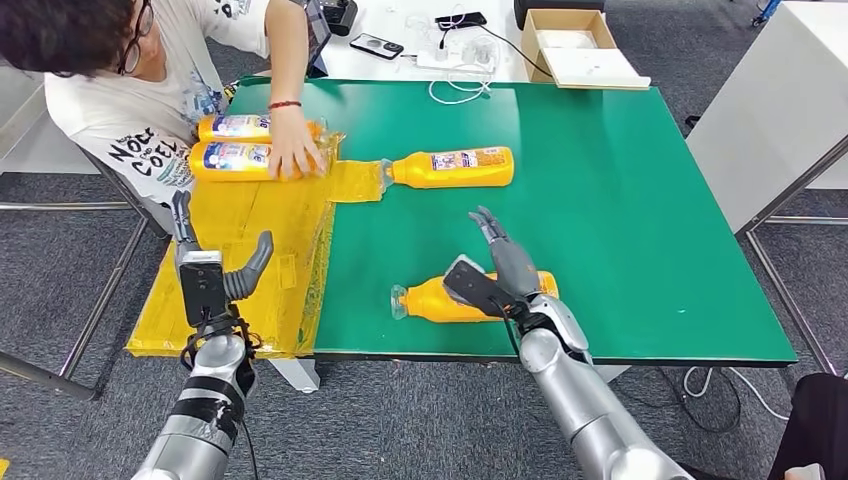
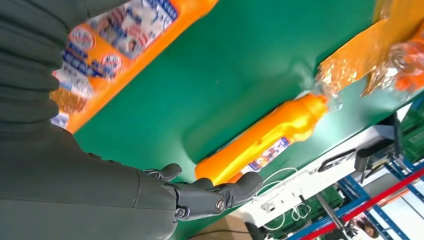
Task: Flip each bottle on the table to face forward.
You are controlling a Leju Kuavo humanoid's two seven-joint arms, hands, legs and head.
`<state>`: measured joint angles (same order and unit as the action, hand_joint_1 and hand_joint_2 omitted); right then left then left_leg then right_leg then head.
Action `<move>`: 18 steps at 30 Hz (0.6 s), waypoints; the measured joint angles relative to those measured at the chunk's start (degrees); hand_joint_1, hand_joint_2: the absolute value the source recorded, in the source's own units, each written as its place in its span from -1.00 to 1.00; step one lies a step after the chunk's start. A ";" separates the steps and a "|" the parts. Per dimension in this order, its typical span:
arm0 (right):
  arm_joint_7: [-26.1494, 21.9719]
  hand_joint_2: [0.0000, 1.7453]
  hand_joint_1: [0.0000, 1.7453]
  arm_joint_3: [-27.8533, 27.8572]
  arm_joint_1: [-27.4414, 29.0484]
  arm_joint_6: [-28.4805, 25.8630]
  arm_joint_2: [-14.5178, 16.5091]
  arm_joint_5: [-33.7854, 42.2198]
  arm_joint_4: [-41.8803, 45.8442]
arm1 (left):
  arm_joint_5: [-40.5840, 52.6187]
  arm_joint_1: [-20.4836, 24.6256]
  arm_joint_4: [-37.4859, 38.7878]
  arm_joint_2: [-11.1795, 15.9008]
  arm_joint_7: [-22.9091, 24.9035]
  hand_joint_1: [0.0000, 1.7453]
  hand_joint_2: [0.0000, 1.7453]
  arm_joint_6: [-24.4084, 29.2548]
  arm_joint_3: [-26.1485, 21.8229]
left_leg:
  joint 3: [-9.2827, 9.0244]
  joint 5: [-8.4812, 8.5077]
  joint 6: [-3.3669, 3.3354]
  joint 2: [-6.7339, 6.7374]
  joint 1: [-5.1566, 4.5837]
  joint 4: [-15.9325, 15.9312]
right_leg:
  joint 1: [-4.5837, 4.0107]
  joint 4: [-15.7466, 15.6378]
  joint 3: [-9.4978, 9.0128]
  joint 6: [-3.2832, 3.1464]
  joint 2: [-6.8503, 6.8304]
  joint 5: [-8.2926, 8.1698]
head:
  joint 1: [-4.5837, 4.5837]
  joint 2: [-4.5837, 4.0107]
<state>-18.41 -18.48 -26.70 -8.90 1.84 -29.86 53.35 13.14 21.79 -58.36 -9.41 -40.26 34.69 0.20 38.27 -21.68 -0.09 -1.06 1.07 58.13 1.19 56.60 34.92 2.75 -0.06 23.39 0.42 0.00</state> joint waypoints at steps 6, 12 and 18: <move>0.03 1.00 -1.00 -0.01 -0.41 0.11 -0.82 -0.02 -0.69 | 0.00 -0.76 -1.50 0.21 0.00 -1.00 1.00 0.04 0.88 | 0.02 0.00 0.00 0.02 0.00 0.00 | 0.00 0.00 0.01 0.00 0.00 0.00 | -0.01 0.00; 0.90 1.00 -1.00 -0.65 -1.22 7.36 -2.53 0.17 -1.70 | 0.19 -1.42 -1.89 0.45 0.00 -1.00 1.00 0.25 2.11 | 0.03 0.00 0.00 0.01 -0.01 0.00 | 0.01 0.00 0.01 0.00 0.00 0.00 | -0.01 0.00; -1.24 1.00 -1.00 -3.08 -2.39 15.87 -5.90 2.83 -4.58 | 0.19 -1.62 -1.44 0.62 0.00 -1.00 1.00 -0.25 3.38 | 0.03 0.00 -0.01 0.00 -0.02 0.01 | 0.02 -0.01 0.02 0.01 -0.01 -0.01 | -0.01 0.00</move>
<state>-19.65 -21.56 -29.09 6.97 -4.06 -27.02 48.77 13.33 20.17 -59.80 -8.79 -40.26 34.44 3.58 38.30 -21.68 -0.10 -1.05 1.05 58.14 1.21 56.60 34.94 2.75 -0.06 23.38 0.40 0.00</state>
